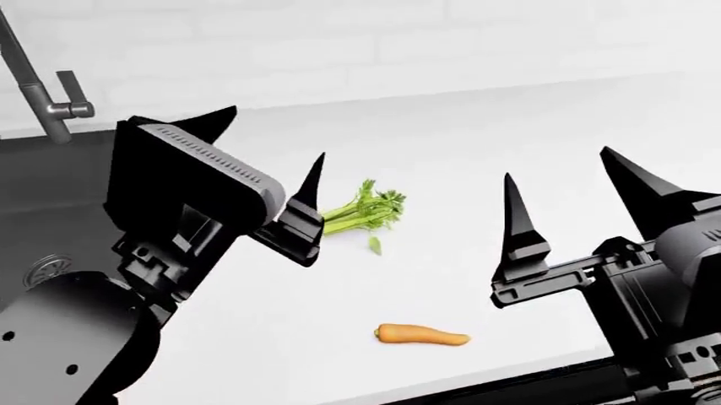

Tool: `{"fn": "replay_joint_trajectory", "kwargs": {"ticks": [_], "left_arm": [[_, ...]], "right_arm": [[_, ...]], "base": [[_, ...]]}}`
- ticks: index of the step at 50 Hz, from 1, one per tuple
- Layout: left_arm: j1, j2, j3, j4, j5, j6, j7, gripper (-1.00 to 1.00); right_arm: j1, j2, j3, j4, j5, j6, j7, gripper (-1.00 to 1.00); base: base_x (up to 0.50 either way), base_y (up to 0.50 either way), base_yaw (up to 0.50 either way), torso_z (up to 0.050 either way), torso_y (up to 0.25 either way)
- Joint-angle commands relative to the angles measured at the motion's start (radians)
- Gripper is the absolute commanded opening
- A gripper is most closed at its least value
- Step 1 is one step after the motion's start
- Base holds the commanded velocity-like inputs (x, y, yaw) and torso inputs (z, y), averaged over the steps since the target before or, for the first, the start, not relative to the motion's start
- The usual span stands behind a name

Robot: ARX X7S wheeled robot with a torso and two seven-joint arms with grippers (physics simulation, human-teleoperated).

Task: Pick the celery, carrot from the counter and place them in the cabinet. Then close the cabinet.

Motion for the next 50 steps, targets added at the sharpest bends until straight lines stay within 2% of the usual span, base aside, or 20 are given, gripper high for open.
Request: {"fn": "replay_joint_trajectory", "kwargs": {"ticks": [1,13,20,27,32,37,45,50], "left_arm": [[-0.010,-0.014,0.023,-0.031,-0.011,0.001,0.017,1.00],[-0.016,-0.027,0.033,-0.030,-0.013,-0.003,0.011,1.00],[-0.052,-0.042,0.082,-0.046,-0.016,-0.028,0.020,1.00],[-0.119,-0.043,0.174,-0.182,0.009,0.033,0.063,1.00],[-0.160,-0.055,0.248,-0.292,0.047,0.141,0.114,1.00],[-0.241,-0.045,0.258,-0.421,-0.002,0.114,0.204,1.00],[-0.354,-0.081,0.391,-0.516,0.015,0.123,0.319,1.00],[-0.422,-0.097,0.426,-0.559,0.000,0.128,0.398,1.00]], "right_arm": [[0.005,0.017,0.003,-0.004,0.020,0.021,0.012,1.00],[-0.005,0.025,0.006,-0.006,0.035,0.005,0.017,1.00],[-0.010,0.049,0.029,-0.023,0.070,0.019,0.015,1.00],[-0.026,0.062,0.031,-0.020,0.076,0.003,0.017,1.00],[-0.030,0.065,0.031,-0.019,0.082,-0.006,0.025,1.00],[-0.037,0.070,0.033,-0.018,0.086,-0.016,0.031,1.00],[-0.061,0.072,0.025,-0.004,0.075,-0.049,0.030,1.00],[-0.076,0.070,0.009,0.014,0.054,-0.080,0.024,1.00]], "base": [[0.26,-0.05,0.00,0.050,0.000],[0.15,-0.03,0.00,0.048,0.000],[0.00,0.00,0.00,0.001,0.000],[0.00,0.00,0.00,0.000,0.000],[0.00,0.00,0.00,0.000,0.000],[0.00,0.00,0.00,0.000,0.000],[0.00,0.00,0.00,0.000,0.000],[0.00,0.00,0.00,0.000,0.000]]}}
